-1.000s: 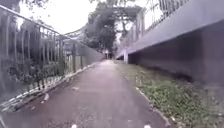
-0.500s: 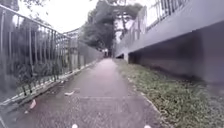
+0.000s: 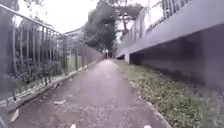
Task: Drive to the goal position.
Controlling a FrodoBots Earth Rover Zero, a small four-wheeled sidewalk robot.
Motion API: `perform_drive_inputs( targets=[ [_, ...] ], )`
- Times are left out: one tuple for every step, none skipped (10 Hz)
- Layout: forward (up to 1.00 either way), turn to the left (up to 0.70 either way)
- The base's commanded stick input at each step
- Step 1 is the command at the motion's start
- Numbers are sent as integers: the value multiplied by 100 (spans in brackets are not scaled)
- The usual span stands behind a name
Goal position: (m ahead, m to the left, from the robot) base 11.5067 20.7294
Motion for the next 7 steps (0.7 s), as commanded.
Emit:
perform_drive_inputs(
  targets=[
    [70, 12],
    [70, 0],
    [70, 0],
    [70, 0],
    [70, 0],
    [70, 0],
    [70, 0]
  ],
)
